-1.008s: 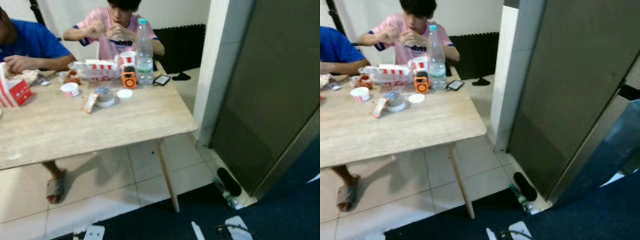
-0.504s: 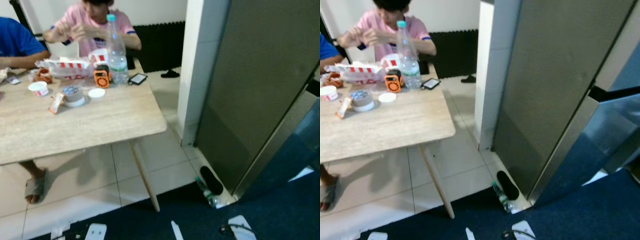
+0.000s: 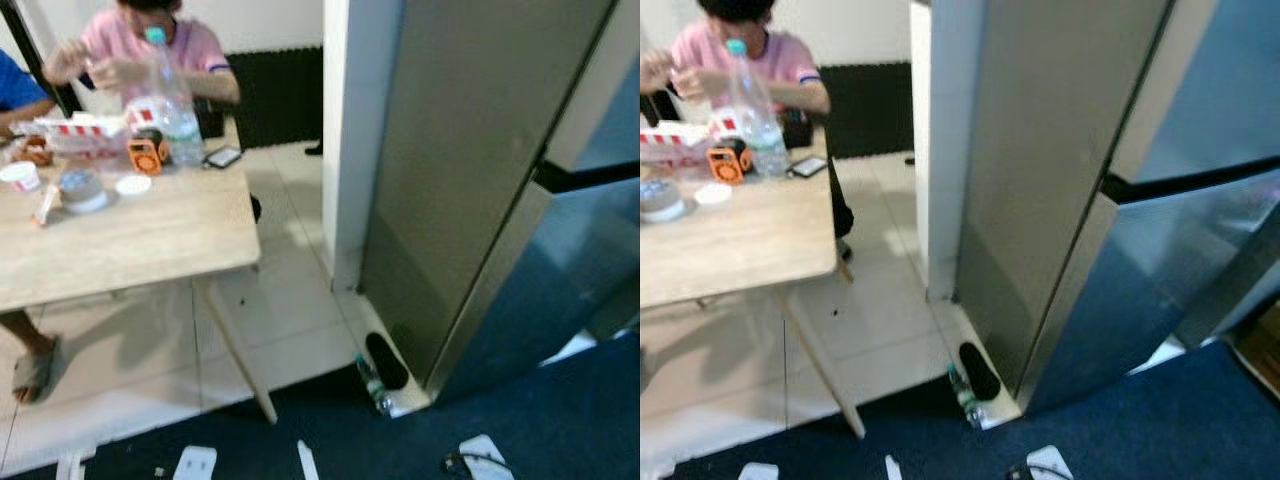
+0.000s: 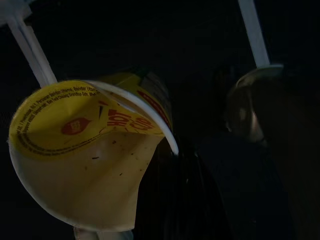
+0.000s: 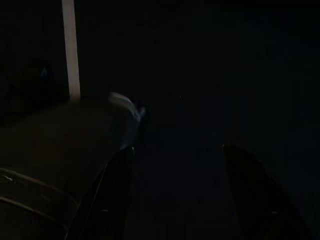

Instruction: Restocking fridge

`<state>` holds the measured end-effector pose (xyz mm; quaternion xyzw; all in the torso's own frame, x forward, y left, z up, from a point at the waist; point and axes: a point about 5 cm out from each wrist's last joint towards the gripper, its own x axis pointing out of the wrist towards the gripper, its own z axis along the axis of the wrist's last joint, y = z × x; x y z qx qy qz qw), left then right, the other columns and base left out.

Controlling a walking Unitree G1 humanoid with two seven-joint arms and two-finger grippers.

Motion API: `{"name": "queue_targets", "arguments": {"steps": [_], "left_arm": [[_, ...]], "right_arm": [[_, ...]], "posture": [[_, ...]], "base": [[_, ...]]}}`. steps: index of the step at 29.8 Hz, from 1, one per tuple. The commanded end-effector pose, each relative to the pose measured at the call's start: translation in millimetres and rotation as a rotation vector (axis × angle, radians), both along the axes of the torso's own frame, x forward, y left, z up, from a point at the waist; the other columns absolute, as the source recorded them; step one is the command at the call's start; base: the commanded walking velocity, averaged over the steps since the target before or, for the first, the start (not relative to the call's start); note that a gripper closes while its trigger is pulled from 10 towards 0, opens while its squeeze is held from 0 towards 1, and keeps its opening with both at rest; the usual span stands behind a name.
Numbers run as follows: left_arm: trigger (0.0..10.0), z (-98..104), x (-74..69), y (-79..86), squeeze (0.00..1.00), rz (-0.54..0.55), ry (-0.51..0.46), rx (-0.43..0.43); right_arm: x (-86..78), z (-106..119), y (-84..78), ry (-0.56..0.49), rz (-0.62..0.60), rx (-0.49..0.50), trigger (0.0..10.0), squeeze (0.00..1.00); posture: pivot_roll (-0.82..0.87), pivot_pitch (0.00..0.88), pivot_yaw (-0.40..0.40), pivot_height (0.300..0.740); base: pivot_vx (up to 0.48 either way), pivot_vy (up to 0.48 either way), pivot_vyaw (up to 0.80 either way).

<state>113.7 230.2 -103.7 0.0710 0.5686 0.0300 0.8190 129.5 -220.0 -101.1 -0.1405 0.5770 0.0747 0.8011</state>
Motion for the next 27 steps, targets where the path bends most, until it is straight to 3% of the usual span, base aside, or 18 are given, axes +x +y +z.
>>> {"name": "queue_targets", "arguments": {"steps": [1,17,21,27], "left_arm": [[10.0,-0.7,-2.9,0.8,0.0,-0.006,0.012,0.004],[10.0,-1.0,-1.6,-2.3,0.0,-0.021,0.013,0.0],[10.0,-1.6,-3.0,-3.3,0.0,-0.017,0.015,-0.003],[10.0,-2.6,-5.1,-5.5,0.0,-0.025,0.021,-0.013]], "right_arm": [[3.1,1.4,-1.6,-0.016,-0.006,-0.002,10.0,0.0],[4.2,2.0,-2.7,-0.019,-0.007,-0.003,10.0,0.0],[4.1,1.9,-1.8,-0.021,-0.011,0.008,10.0,0.0],[6.0,1.8,3.6,-0.03,0.006,0.052,10.0,0.0]], "posture": [[-0.03,0.0,0.023,0.74],[-0.04,0.0,0.022,0.74],[-0.04,0.0,0.022,0.74],[-0.04,0.0,0.022,0.74]], "base": [[0.0,-0.458,0.0],[0.0,-0.459,0.0],[0.0,-0.183,0.0],[0.0,0.0,0.7]]}}
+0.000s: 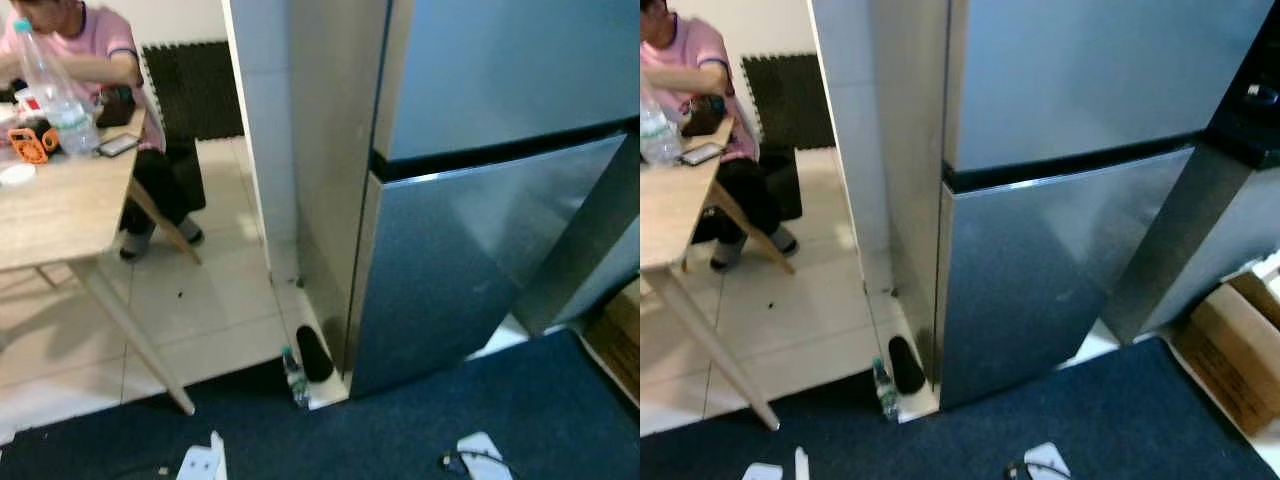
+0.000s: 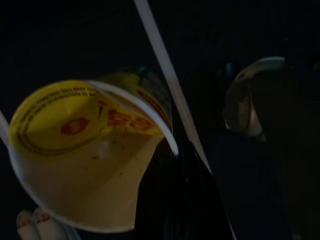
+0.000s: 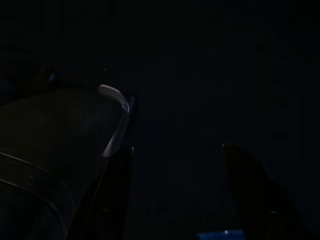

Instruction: Restocking fridge

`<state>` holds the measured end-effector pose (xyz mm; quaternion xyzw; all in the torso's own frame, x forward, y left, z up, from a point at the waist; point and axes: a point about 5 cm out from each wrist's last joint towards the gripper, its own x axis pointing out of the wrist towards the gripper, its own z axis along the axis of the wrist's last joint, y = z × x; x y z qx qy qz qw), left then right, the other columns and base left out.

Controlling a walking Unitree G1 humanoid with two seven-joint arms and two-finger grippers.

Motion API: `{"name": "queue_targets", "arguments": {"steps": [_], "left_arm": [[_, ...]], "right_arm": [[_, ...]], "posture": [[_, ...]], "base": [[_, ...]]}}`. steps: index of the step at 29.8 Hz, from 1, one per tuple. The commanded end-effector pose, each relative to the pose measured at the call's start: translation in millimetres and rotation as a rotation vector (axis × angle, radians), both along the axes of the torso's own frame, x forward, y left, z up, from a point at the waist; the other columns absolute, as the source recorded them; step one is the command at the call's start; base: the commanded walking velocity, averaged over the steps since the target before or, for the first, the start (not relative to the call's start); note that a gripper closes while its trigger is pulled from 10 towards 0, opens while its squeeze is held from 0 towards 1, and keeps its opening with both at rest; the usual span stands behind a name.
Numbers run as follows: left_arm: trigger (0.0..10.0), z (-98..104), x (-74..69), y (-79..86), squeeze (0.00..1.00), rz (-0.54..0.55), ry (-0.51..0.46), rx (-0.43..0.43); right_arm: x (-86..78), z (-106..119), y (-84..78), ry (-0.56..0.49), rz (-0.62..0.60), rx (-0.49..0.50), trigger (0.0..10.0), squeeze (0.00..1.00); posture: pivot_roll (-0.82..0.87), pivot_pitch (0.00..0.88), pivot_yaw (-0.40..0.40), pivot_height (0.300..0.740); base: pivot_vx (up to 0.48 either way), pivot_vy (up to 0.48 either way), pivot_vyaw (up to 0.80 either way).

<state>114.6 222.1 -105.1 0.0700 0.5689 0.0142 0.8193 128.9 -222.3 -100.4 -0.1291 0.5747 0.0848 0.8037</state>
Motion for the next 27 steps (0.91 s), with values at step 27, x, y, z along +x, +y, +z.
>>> {"name": "queue_targets", "arguments": {"steps": [27], "left_arm": [[10.0,-2.1,-5.9,-2.7,0.0,-0.02,0.022,-0.017]], "right_arm": [[86.5,39.8,6.1,-0.337,-0.004,0.058,10.0,0.0]], "posture": [[-0.04,0.0,0.02,0.74]], "base": [[0.0,-0.15,0.21]]}}
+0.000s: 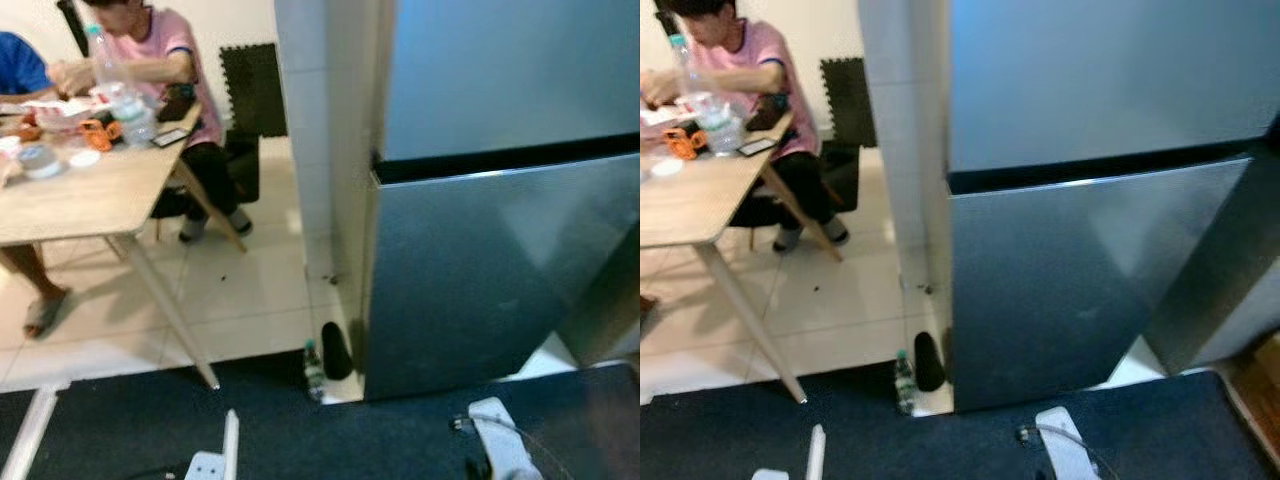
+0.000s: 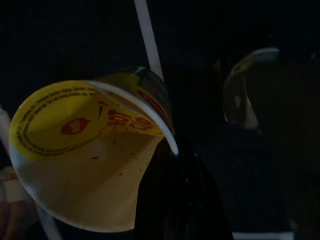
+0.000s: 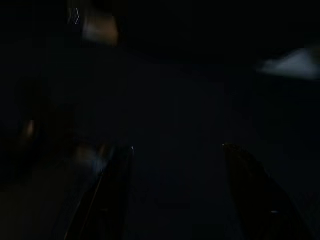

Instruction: Restocking fridge

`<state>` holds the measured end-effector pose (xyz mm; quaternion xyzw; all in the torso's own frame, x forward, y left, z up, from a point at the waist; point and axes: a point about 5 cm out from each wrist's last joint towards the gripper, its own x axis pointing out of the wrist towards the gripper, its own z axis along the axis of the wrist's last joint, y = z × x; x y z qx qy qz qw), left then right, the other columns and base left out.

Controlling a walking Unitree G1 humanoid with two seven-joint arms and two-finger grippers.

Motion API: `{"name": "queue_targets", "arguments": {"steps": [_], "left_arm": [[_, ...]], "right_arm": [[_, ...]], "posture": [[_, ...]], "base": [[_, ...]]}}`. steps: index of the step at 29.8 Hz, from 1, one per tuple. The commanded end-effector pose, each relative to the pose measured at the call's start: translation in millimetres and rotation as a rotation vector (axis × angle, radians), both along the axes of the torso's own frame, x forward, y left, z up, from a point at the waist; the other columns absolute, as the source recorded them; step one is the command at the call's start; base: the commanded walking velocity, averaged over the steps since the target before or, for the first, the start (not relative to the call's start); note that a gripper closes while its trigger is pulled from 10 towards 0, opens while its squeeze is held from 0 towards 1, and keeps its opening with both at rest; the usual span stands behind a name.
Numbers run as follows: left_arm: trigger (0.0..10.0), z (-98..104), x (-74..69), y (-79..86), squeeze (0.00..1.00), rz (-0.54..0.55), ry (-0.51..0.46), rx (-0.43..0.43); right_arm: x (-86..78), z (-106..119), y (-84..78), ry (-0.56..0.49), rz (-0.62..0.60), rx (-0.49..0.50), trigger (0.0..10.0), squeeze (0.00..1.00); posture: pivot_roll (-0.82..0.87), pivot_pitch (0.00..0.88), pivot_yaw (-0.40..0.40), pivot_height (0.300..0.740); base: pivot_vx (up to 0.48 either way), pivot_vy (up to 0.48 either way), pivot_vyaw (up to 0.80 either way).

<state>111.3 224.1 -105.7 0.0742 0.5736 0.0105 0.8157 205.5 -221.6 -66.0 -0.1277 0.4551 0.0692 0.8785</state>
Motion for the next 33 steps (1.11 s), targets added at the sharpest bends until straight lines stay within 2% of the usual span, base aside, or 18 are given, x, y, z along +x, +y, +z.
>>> {"name": "queue_targets", "arguments": {"steps": [1,3,5,8,9,11,12,13,15,17,20,23,25,28,29,30,31,33], "left_arm": [[10.0,-1.7,-2.6,-5.2,0.0,-0.013,0.01,-0.022],[10.0,-1.7,-2.6,-5.2,0.0,-0.013,0.01,-0.022],[10.0,-1.9,-2.7,-6.2,0.0,-0.021,0.011,-0.026],[10.0,-2.0,-2.8,-6.7,0.0,-0.027,0.012,-0.028],[10.0,-2.1,-2.9,-6.9,0.0,-0.033,0.013,-0.028],[10.0,-2.1,-2.9,-6.9,0.0,-0.033,0.013,-0.028],[10.0,-2.1,-3.1,-7.1,0.0,-0.036,0.014,-0.029],[10.0,-2.1,-3.1,-7.1,0.0,-0.036,0.014,-0.029],[10.0,-2.6,-4.5,-8.1,0.0,-0.053,0.019,-0.035],[10.0,-2.8,-5.0,-8.4,0.0,-0.071,0.022,-0.031],[10.0,-2.6,-4.5,-8.3,0.0,-0.09,0.019,-0.025],[10.0,-2.4,-3.9,-8.4,0.0,-0.102,0.018,-0.022],[10.0,-1.7,-2.0,-7.9,0.0,-0.117,0.014,-0.018],[10.0,-1.4,-1.0,-7.6,0.0,-0.124,0.012,-0.015],[10.0,-1.1,0.1,-7.6,0.0,-0.131,0.011,-0.014],[10.0,-0.8,1.1,-7.8,0.0,-0.137,0.01,-0.015],[10.0,-0.8,1.1,-7.8,0.0,-0.137,0.01,-0.015],[10.0,-0.5,2.8,-8.5,0.0,-0.146,0.008,-0.015]], "right_arm": [[25.2,15.3,7.3,-0.11,0.039,0.037,10.0,0.0],[25.2,15.3,7.3,-0.11,0.039,0.037,10.0,0.0],[54.0,36.8,12.0,-0.218,0.11,0.043,10.0,0.0],[70.1,50.7,15.5,-0.278,0.144,0.068,10.0,0.0],[88.0,68.5,21.2,-0.35,0.177,0.131,10.0,0.65],[88.0,68.5,21.2,-0.35,0.177,0.131,10.0,0.65],[104.8,87.9,27.3,-0.42,0.211,0.212,10.0,1.0],[104.8,87.9,27.3,-0.42,0.211,0.212,10.0,1.0],[132.9,135.2,50.1,-0.529,0.436,0.455,10.0,1.0],[145.6,169.3,63.1,-0.583,0.62,0.578,10.0,1.0],[156.3,203.0,70.9,-0.649,0.76,0.623,10.0,1.0],[159.4,218.1,73.8,-0.681,0.824,0.638,10.0,1.0],[164.3,239.1,78.0,-0.73,0.908,0.598,10.0,1.0],[166.8,248.2,79.9,-0.754,0.939,0.563,10.0,1.0],[169.1,256.4,81.6,-0.764,0.98,0.509,10.0,0.77],[171.2,262.1,82.9,-0.756,1.026,0.426,10.0,0.0],[171.2,262.1,82.9,-0.756,1.026,0.426,10.0,0.0],[175.4,273.2,85.5,-0.74,1.09,0.305,10.0,0.0]], "posture": [[-0.04,0.0,0.02,0.74],[-0.04,0.0,0.02,0.74],[-0.04,0.0,0.02,0.74],[-0.04,0.0,0.02,0.74],[-0.04,0.0,0.019,0.74],[-0.04,0.0,0.019,0.74],[-0.04,0.0,0.019,0.74],[-0.04,0.0,0.019,0.74],[-0.03,0.0,0.017,0.74],[-0.03,0.0,0.017,0.74],[-0.02,0.0,0.016,0.74],[-0.02,0.0,0.016,0.74],[-0.02,0.0,0.02,0.74],[-0.02,0.0,0.02,0.74],[-0.02,0.0,0.02,0.74],[-0.02,0.0,0.02,0.74],[-0.02,0.0,0.02,0.74],[-0.02,0.0,0.021,0.74]], "base": [[0.0,0.0,0.0],[0.0,0.0,0.0],[0.0,0.0,0.0],[0.0,0.0,0.0],[0.0,0.0,0.0],[0.0,0.0,0.0],[0.0,0.0,0.0],[0.0,0.0,0.0],[0.0,0.0,0.0],[0.0,0.0,0.0],[0.0,0.0,0.0],[0.0,0.0,0.0],[0.0,0.0,0.0],[0.0,0.0,0.0],[0.0,0.0,0.0],[0.0,0.0,0.0],[0.0,0.0,0.0],[0.0,0.0,0.0]]}}
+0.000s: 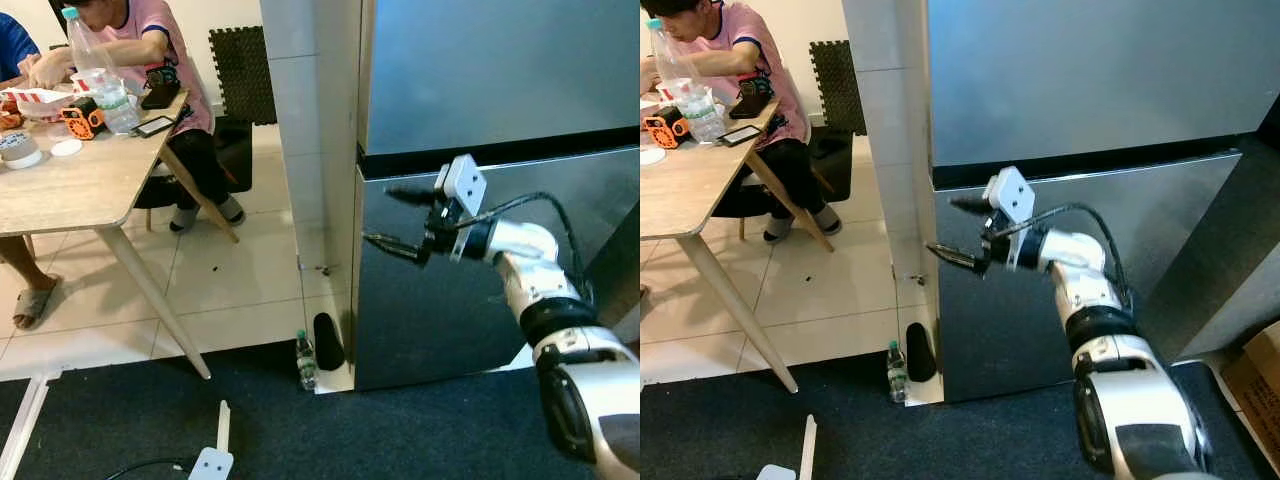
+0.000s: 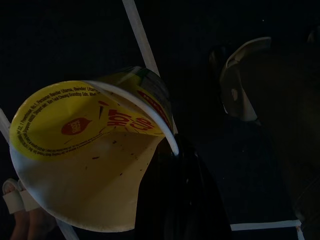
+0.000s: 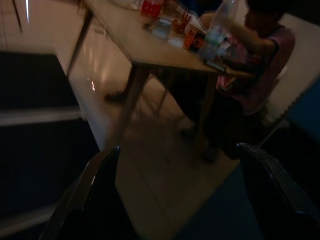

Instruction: Restocking fridge

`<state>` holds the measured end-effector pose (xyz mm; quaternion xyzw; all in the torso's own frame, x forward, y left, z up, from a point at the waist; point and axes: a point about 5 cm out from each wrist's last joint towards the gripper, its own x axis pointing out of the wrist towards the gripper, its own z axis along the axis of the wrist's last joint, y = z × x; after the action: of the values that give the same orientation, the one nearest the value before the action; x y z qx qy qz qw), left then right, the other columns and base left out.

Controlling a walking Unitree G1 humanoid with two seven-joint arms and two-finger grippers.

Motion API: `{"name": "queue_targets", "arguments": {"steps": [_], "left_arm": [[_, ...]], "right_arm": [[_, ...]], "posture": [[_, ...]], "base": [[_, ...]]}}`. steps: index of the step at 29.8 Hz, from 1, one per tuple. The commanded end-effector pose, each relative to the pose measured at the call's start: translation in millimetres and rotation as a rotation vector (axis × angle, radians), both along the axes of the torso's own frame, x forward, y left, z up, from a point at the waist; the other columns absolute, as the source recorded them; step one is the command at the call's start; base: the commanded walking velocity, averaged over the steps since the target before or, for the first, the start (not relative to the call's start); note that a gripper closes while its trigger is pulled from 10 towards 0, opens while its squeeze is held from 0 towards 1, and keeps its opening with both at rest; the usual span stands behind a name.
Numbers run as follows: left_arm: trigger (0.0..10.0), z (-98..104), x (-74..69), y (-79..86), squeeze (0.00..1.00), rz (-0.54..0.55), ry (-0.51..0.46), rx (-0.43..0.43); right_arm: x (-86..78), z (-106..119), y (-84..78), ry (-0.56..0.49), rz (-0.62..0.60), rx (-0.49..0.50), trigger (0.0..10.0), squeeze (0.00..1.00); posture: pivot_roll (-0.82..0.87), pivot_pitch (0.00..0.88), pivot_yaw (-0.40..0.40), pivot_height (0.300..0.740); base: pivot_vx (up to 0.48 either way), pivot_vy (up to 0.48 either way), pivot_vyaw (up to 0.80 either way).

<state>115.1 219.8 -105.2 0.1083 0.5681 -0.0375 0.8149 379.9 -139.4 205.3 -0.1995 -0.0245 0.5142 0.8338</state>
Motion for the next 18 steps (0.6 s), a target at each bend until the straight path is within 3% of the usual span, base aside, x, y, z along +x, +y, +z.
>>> {"name": "queue_targets", "arguments": {"steps": [1,5,6,8,13,18], "left_arm": [[10.0,-1.0,-0.7,-4.4,0.0,-0.032,0.009,-0.015],[10.0,-1.4,-1.1,-6.2,0.0,-0.046,0.012,-0.014],[10.0,-2.0,-2.6,-7.3,0.0,-0.052,0.017,-0.016],[10.0,-2.5,-4.2,-7.5,0.0,-0.057,0.022,-0.017],[10.0,-3.6,-9.8,-5.6,0.0,-0.058,0.034,-0.015],[10.0,-4.4,-14.0,-4.2,0.0,-0.058,0.046,-0.014]], "right_arm": [[2.7,7.1,4.6,-0.046,0.015,-0.092,10.0,0.0],[8.6,16.8,5.7,-0.095,-0.023,-0.184,10.0,0.0],[14.4,19.4,5.0,-0.127,-0.089,-0.278,10.0,0.0],[18.0,20.7,4.1,-0.155,-0.134,-0.339,10.0,0.0],[22.3,27.3,7.1,-0.188,-0.176,-0.371,10.0,0.0],[32.6,38.8,3.4,-0.271,-0.341,-0.438,10.0,0.0]], "posture": [[-0.02,0.0,0.021,0.74],[-0.02,0.0,0.017,0.74],[-0.03,0.0,0.014,0.74],[-0.03,0.0,0.014,0.74],[-0.03,0.0,0.014,0.74],[-0.02,0.0,0.011,0.74]], "base": [[0.0,0.0,0.0],[0.0,0.0,0.0],[0.0,0.0,0.0],[0.0,0.0,0.0],[0.0,0.0,0.0],[0.0,0.0,0.0]]}}
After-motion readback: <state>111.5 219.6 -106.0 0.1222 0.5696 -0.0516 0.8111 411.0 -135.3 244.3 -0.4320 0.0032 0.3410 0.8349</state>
